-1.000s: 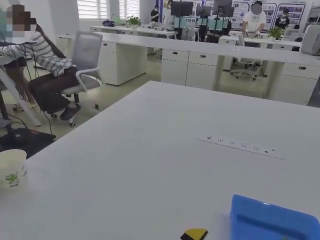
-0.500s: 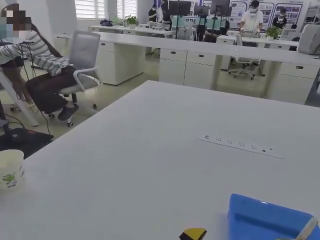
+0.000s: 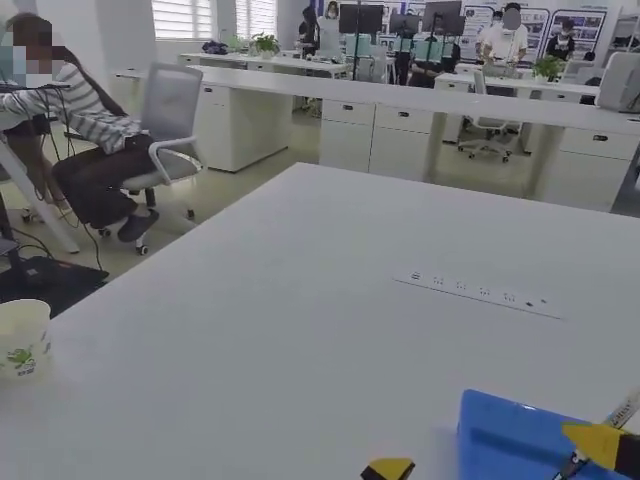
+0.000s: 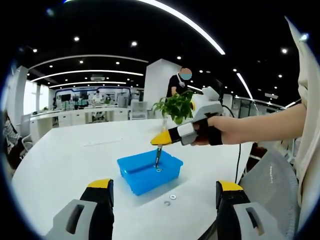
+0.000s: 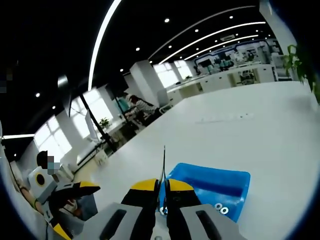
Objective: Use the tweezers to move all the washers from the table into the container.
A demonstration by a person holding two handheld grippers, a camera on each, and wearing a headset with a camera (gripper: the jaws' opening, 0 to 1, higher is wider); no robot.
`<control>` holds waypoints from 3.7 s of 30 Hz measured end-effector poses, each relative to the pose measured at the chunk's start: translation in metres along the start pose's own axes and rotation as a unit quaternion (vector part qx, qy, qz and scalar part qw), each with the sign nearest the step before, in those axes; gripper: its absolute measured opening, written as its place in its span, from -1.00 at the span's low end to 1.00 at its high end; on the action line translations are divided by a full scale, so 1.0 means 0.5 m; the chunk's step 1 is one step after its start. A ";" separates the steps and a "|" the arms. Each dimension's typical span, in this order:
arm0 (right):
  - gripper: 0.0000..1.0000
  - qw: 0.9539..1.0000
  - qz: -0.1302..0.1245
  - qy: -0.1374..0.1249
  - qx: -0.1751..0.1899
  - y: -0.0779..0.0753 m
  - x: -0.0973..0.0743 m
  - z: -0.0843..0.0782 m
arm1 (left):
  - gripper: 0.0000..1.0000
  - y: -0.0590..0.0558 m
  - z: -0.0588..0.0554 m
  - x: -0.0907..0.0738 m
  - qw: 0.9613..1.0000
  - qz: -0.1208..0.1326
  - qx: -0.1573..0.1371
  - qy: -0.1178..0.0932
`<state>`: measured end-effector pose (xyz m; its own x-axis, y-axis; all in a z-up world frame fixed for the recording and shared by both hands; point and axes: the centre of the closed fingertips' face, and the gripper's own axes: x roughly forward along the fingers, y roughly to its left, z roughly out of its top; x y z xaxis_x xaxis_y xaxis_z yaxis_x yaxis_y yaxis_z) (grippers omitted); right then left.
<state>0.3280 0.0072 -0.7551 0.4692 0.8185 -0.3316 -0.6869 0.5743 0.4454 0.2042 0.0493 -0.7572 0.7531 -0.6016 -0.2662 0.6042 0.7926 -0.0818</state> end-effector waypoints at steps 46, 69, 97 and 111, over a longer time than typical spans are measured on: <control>-0.94 0.992 -0.092 0.078 -0.037 -0.150 0.076 -0.053 | 0.70 0.001 -0.005 0.003 1.000 -0.004 -0.002 0.012; -0.93 0.989 -0.087 0.077 -0.094 -0.132 0.056 -0.046 | 0.68 -0.003 -0.010 0.005 1.000 -0.006 0.000 0.017; -0.93 0.995 -0.033 0.031 -0.093 -0.035 0.011 0.004 | 0.68 -0.007 -0.013 0.006 1.000 -0.010 0.002 0.021; -0.93 0.998 -0.013 0.026 -0.059 -0.013 -0.006 -0.016 | 0.68 -0.010 -0.015 0.007 1.000 -0.014 0.004 0.023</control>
<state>0.3266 0.0012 -0.7635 0.4605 0.7998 -0.3851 -0.7366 0.5864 0.3370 0.2018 0.0437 -0.7650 0.7235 -0.6175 -0.3085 0.6266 0.7750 -0.0817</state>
